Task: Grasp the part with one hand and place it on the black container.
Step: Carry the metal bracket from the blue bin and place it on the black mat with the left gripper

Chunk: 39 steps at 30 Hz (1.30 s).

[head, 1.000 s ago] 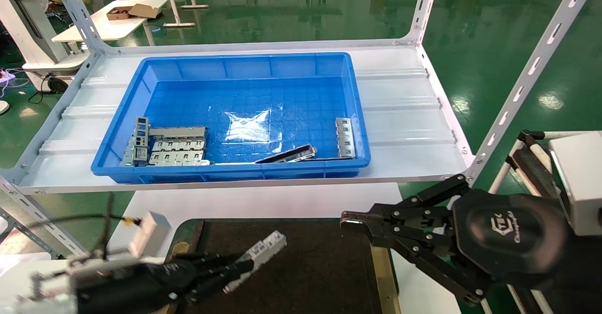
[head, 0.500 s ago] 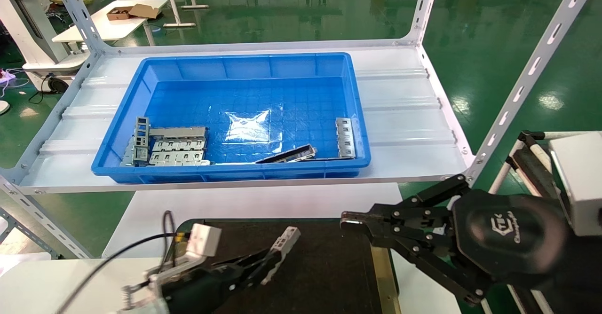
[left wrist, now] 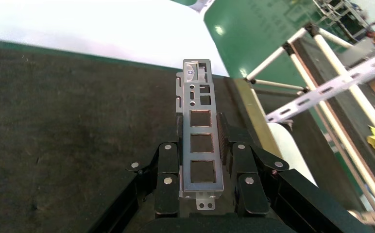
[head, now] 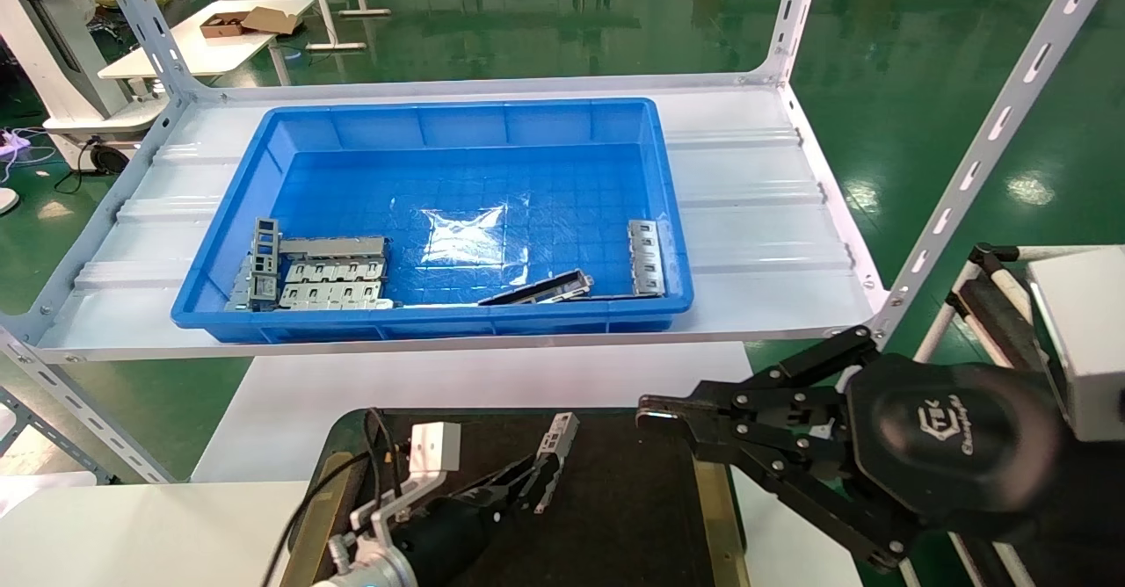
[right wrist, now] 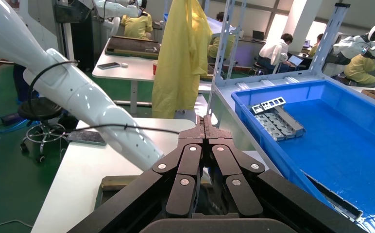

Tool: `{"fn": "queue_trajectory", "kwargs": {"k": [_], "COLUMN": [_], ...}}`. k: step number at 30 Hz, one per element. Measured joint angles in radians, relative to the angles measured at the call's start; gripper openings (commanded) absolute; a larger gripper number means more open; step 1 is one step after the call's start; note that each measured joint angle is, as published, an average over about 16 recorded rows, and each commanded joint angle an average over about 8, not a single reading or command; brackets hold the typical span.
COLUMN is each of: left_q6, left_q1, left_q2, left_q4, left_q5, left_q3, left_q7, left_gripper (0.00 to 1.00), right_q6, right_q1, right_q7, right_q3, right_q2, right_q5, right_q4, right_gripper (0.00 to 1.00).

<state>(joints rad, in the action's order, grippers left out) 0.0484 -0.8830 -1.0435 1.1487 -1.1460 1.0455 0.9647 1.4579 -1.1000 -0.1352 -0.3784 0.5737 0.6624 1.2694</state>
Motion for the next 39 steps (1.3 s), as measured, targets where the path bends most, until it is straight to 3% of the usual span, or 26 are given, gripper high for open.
{"fn": "queue_trajectory", "kwargs": {"k": [12,22,24,25,30,32,33,39], "left_q6": [-0.157,-0.227,-0.236,-0.24,-0.265,-0.277,-0.283,-0.319], "left_q1": [-0.025,-0.058,-0.064,-0.067,-0.081,-0.087,-0.09,-0.114], "left_q2": [-0.13,-0.177,-0.179,-0.179,-0.174,-0.172,-0.17,-0.157], "left_q4": [-0.165,-0.226,-0.226,-0.224,-0.21,-0.203,-0.198,-0.162], "left_q5": [0.059,0.168,0.192,0.204,0.267,0.293,0.307,0.388], "left_q3": [0.109,0.188,0.204,0.212,0.256,0.274,0.283,0.336], "left_q7": [0.018,-0.008,-0.015,-0.019,-0.041,-0.051,-0.057,-0.092], "left_gripper": [0.0,0.0,0.01,0.06,0.68,0.92,0.99,1.0], "right_q6": [0.0,0.0,0.0,0.0,0.0,0.0,0.0,0.0], "right_q1": [0.0,0.0,0.0,0.0,0.0,0.0,0.0,0.0], "right_q7": [0.0,0.0,0.0,0.0,0.0,0.0,0.0,0.0], "right_q3": [0.0,0.0,0.0,0.0,0.0,0.0,0.0,0.0], "right_q2": [0.0,0.0,0.0,0.0,0.0,0.0,0.0,0.0], "right_q5": [0.0,0.0,0.0,0.0,0.0,0.0,0.0,0.0], "right_q4": [0.0,0.0,0.0,0.0,0.0,0.0,0.0,0.0], "right_gripper": [0.0,0.0,0.06,0.19,0.81,1.0,1.0,1.0]}}
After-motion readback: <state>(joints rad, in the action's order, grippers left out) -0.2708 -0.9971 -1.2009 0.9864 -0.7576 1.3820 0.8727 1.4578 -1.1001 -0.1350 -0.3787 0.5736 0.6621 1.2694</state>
